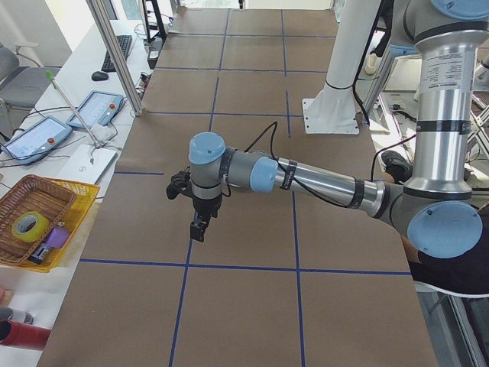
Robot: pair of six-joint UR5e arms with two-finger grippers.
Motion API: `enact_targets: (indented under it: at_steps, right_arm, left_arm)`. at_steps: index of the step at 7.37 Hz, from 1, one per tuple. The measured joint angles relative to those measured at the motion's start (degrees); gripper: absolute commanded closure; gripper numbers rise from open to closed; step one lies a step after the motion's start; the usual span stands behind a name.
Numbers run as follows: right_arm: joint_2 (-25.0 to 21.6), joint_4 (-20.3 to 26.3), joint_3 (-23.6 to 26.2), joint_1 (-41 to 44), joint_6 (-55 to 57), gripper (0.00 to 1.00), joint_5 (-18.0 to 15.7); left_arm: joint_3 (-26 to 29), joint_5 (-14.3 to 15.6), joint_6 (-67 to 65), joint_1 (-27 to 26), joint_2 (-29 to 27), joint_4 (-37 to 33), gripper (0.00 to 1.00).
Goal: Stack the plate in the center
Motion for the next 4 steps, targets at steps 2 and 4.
enact_targets:
  at_steps: [2, 4]
  right_arm:
    - [0.0, 0.0, 0.0, 0.0, 0.0, 0.0, 0.0]
    - [0.0, 0.0, 0.0, 0.0, 0.0, 0.0, 0.0]
  left_arm:
    - [1.4, -5.1, 2.1, -1.6, 2.7, 1.4, 0.0]
    - [4.3, -7.9, 2.2, -3.3, 3.4, 1.8, 0.0]
